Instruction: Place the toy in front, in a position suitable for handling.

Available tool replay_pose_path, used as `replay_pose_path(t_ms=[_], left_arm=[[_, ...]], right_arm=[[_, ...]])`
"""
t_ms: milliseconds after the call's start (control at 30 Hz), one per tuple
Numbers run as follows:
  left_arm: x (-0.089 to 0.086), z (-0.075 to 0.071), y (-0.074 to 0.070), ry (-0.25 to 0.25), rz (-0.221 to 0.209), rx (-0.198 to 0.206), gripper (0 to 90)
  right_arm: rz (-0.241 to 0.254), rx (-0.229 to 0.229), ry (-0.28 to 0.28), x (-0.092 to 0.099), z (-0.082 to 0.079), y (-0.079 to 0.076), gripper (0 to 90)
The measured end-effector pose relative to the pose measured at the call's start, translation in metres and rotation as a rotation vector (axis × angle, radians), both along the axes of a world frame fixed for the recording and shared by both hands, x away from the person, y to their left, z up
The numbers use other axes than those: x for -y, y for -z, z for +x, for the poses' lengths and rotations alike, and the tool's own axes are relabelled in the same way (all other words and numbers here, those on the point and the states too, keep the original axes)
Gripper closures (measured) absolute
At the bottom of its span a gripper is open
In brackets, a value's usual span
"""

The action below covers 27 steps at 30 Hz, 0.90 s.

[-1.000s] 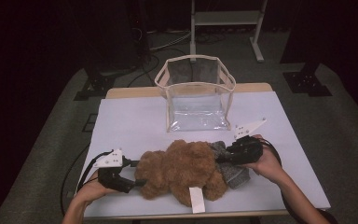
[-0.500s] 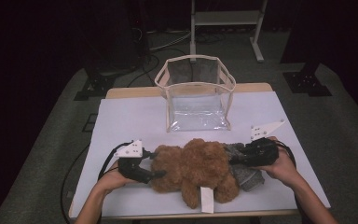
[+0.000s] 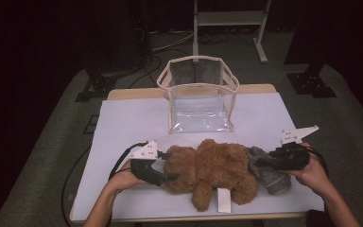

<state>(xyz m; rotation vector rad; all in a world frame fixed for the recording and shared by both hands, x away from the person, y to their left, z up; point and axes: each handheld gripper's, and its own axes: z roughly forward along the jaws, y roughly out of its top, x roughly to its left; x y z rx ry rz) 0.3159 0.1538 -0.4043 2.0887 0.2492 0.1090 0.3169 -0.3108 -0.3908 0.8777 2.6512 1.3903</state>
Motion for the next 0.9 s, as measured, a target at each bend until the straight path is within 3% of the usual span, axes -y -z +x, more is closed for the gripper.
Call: replay_pose_path(t_ms=[133, 300, 400, 533, 667, 900], left_arm=[[-0.001, -0.001, -0.001, -0.004, 0.005, 0.007, 28.0], [-0.002, -0.002, -0.002, -0.011, 0.008, 0.017, 26.5], [-0.002, -0.002, -0.003, -0.015, 0.005, 0.024, 25.5], [-0.003, -0.004, -0.005, -0.021, 0.008, 0.036, 24.0], [-0.004, -0.006, -0.007, -0.025, 0.013, 0.047, 23.5], [-0.007, -0.008, -0.009, -0.031, 0.015, 0.057, 22.5]], right_arm=[[-0.024, -0.002, 0.082, 0.029, -0.004, 0.007, 73.0], [-0.039, -0.021, 0.134, 0.049, -0.007, 0.018, 72.1], [-0.059, -0.03, 0.147, 0.053, -0.008, 0.025, 70.0], [-0.105, -0.049, 0.14, 0.05, -0.007, 0.033, 58.9], [-0.109, -0.048, 0.146, 0.051, -0.006, 0.031, 51.6], [-0.087, -0.04, 0.153, 0.056, -0.008, 0.02, 46.2]])
